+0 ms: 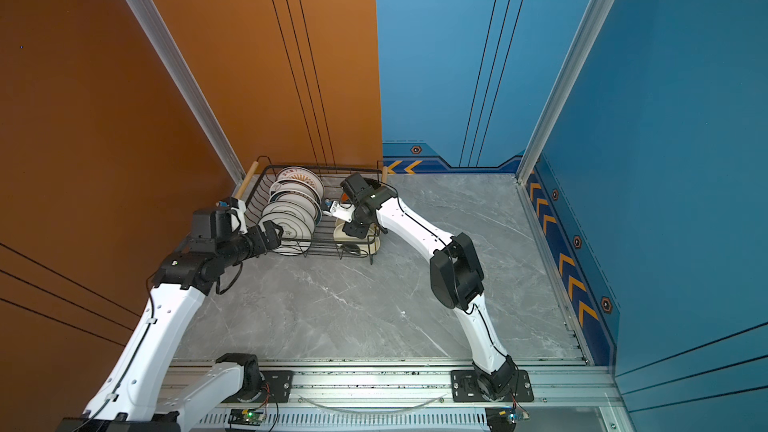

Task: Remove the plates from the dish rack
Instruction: 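Grasp the nearest cream plate with the flower print using the right gripper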

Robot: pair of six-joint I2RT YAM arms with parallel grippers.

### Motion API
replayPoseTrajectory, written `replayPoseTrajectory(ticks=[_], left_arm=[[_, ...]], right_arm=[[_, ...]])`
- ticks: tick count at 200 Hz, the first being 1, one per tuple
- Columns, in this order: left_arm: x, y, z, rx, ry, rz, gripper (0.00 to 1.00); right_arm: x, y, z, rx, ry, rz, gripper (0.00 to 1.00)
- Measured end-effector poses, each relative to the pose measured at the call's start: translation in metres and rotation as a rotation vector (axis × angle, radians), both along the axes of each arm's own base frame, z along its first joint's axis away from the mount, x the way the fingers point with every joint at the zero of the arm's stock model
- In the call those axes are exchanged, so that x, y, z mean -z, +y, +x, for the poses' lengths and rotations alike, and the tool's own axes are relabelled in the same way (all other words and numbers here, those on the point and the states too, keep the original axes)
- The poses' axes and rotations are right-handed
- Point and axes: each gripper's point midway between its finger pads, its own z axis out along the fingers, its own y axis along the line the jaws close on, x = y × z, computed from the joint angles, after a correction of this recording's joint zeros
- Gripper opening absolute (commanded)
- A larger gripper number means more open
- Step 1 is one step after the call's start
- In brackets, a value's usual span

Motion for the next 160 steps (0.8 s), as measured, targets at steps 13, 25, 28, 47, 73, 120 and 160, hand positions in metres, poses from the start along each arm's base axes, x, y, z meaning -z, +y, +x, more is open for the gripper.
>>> replayPoseTrajectory(ticks=[13,25,28,47,73,120,160], left_arm=[[0.000,0.000,0.000,-0.010,0.003,-0.012,0.98],[0.001,0.000,0.000,-0.018,0.005,-0.022,0.98],[0.001,0.000,0.000,-0.019,0.006,-0.022,0.98],[0.002,0.001,0.001,-0.024,0.010,-0.024,0.98],[0.002,0.001,0.001,-0.021,0.010,-0.021,0.98],[0.002,0.003,0.000,-0.020,0.004,-0.002,0.98],[0.002,0.010,-0.002,-0.042,-0.010,0.029,0.98]], right_arm=[[0.003,0.000,0.000,-0.001,0.009,-0.008,0.44],[0.005,0.000,0.000,-0.001,0.014,-0.012,0.41],[0.006,-0.001,0.002,0.001,0.015,-0.014,0.40],[0.012,-0.005,0.005,0.008,0.028,-0.023,0.36],[0.015,-0.010,0.010,0.014,0.032,-0.031,0.29],[0.015,-0.011,0.008,0.005,0.038,-0.037,0.20],[0.014,-0.012,0.006,-0.012,0.037,-0.047,0.09]])
